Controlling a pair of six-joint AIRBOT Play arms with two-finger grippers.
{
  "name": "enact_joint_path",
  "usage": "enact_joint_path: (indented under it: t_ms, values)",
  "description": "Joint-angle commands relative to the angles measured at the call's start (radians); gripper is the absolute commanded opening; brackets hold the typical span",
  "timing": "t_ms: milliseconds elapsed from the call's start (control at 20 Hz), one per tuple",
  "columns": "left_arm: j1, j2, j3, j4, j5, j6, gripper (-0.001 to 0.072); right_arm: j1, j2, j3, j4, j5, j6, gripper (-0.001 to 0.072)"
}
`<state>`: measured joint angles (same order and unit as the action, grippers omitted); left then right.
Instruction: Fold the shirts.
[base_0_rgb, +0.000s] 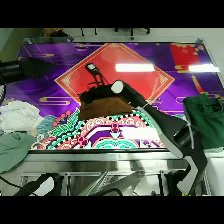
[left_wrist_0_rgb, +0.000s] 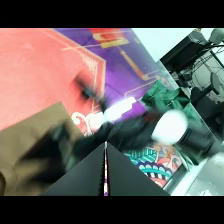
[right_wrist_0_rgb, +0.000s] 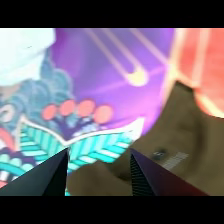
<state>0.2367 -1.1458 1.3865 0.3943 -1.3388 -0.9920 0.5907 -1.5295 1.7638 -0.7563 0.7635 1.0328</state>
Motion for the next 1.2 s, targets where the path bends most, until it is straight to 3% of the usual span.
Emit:
enact_joint_path:
  t_ms: [0,50,150,250,450,600,800,850,900,950,1000,1150]
  values:
    - [0.019,0.027,-0.058,-0.004,0.002,0.027,0.0014,-0.18,0.078,0.0,-0.24,0.171,0.216,0.0529]
    - [0.019,0.027,-0.058,-0.005,0.002,0.027,0.0014,-0.258,0.089,0.0,-0.267,0.235,0.262,0.0593]
    - [0.015,0.027,-0.058,-0.004,0.002,0.027,0.0015,-0.397,0.077,-0.01,-0.269,0.361,0.315,0.0609]
    - [0.015,0.027,-0.058,-0.004,-0.005,0.027,0.0014,-0.488,0.044,-0.048,-0.269,0.441,0.33,0.0691]
    - [0.015,0.027,-0.058,-0.004,-0.008,0.026,0.0014,-0.531,-0.056,-0.098,-0.194,0.46,0.308,0.0691]
    - [0.015,0.027,-0.058,-0.003,-0.013,0.026,0.0014,-0.496,-0.134,-0.097,-0.043,0.447,0.249,0.0691]
    - [0.015,0.026,-0.058,-0.002,-0.012,0.026,0.0015,-0.425,-0.192,-0.097,0.05,0.409,0.197,0.0688]
    - [0.015,0.023,-0.058,-0.002,-0.013,0.026,0.0015,-0.409,-0.195,-0.097,0.059,0.393,0.192,0.064]
    - [0.015,0.018,-0.058,-0.001,-0.016,0.026,0.0015,-0.396,-0.194,-0.095,0.084,0.385,0.16,0.0411]
    - [0.015,0.009,-0.058,-0.002,-0.023,0.026,0.0015,-0.389,-0.189,-0.094,0.14,0.388,0.111,0.0121]
    - [0.015,-0.001,-0.058,-0.002,-0.028,0.026,0.0015,-0.389,-0.174,-0.093,0.203,0.388,0.081,0.0024]
    - [0.015,-0.032,-0.058,-0.006,-0.05,0.023,0.0015,-0.417,-0.071,-0.035,0.222,0.389,0.063,0.0023]
